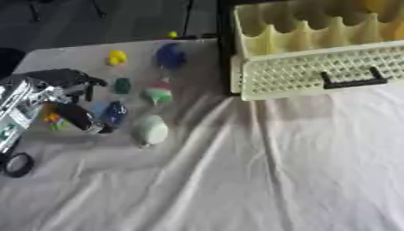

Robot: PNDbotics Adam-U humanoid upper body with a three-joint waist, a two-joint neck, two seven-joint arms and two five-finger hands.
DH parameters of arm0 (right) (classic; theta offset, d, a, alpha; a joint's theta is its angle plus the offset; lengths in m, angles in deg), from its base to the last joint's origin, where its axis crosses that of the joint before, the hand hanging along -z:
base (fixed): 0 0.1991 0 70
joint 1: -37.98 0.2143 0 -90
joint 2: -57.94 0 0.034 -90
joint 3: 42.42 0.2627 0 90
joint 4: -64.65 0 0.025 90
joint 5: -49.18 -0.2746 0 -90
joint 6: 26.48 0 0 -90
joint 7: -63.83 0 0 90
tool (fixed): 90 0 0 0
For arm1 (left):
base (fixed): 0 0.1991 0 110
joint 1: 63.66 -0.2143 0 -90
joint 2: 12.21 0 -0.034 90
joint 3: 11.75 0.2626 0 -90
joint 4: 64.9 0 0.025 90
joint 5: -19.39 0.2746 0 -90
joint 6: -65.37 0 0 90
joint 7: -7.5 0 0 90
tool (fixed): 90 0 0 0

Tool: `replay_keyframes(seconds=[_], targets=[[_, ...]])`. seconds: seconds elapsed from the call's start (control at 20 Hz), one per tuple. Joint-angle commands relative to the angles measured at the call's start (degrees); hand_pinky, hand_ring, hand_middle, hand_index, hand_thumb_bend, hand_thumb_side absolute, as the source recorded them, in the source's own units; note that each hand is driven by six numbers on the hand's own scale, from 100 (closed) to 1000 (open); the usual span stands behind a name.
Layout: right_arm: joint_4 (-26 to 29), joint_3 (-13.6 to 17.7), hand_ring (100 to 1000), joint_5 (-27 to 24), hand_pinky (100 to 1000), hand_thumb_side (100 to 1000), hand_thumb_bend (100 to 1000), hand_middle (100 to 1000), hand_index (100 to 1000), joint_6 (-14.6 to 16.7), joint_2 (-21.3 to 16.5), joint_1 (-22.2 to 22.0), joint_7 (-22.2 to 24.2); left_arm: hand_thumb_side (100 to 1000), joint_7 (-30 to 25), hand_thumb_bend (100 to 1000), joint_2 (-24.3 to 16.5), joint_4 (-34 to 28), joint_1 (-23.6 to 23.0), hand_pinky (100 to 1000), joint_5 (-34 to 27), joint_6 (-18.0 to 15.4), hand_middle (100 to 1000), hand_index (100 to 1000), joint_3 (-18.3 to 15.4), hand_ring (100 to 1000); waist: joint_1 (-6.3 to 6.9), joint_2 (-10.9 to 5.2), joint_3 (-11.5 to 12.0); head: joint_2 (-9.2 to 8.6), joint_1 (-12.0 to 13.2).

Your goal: Pick up objects from table and place into drawer.

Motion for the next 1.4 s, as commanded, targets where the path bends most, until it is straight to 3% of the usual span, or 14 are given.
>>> replay_keyframes(seconds=[0.05, 0.55, 0.75, 0.9, 1.1, 1.4], targets=[[0.93, 0.32, 659, -0.75, 582, 829, 100, 690, 804, -0.05, -0.89, 0.95, 0.11, 625, 1.84, 642, -0.07, 2.84, 1.68, 335, 0.35, 1.8, 611, 986, -0.73, 563, -0.1, -0.92, -0.15, -0.72, 0.29], [0.93, 0.23, 660, -0.64, 584, 824, 100, 691, 805, -0.02, -0.64, 1.3, 0.26, 676, 4.35, 582, 2.67, 9.91, 3.38, 295, 3.09, 6.73, 564, 917, -1.99, 522, -0.07, -0.01, -1.01, -1.21, 0.75], [0.93, 0.32, 659, -0.4, 583, 818, 100, 691, 806, -0.25, -0.56, 1.19, -0.23, 662, 3.64, 574, 2.84, 9.78, 3.56, 278, 1.95, 6.46, 550, 886, -1.79, 506, 0.01, 0.08, -1.04, -1.05, 0.79], [0.93, 0.32, 659, -0.4, 583, 815, 100, 690, 808, -0.32, -0.48, 1.11, -0.42, 665, 4.02, 500, 3.01, 9.62, 3.73, 262, 1.73, 6.46, 539, 864, -1.84, 497, 0.03, 0.09, -1.24, -1.24, 0.93], [0.93, 0.28, 658, -0.33, 583, 813, 100, 690, 807, -0.47, -0.51, 0.94, -0.45, 647, 4.56, 485, 3.21, 9.72, 3.94, 269, 1.51, 6.59, 554, 871, -1.9, 503, 0.02, 0.07, -1.51, -1.29, 0.9], [0.93, 0.0, 659, -0.3, 583, 811, 100, 690, 808, -0.69, -0.7, 0.8, -0.05, 630, -1.07, 481, 2.68, 9.54, 4.81, 314, 0.84, 5.64, 594, 931, -2.12, 530, 0.19, -0.4, -1.44, -0.7, 0.69]])
